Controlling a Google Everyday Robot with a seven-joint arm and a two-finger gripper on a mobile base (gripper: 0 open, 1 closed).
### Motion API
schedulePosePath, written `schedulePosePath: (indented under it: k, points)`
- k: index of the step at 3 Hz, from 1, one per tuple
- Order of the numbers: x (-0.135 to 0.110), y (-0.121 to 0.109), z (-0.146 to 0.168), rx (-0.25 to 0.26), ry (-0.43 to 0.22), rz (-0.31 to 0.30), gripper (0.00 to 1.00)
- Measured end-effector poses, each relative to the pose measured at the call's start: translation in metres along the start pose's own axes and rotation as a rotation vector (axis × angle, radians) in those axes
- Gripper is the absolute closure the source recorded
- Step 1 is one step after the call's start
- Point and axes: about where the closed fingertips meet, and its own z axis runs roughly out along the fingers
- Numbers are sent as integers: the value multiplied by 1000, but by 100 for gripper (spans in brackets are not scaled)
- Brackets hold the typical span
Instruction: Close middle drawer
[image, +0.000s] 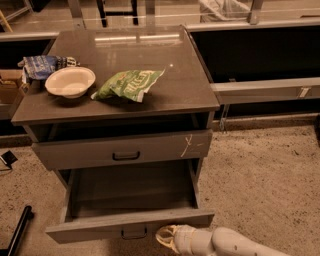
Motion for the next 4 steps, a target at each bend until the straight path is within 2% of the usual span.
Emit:
schedulePosePath:
  k: [1,2,4]
  points:
    - [-2,-33,0,60,5,-40,100]
    - [0,-70,0,96,36,-93,82]
    - [0,-77,0,103,40,-101,36]
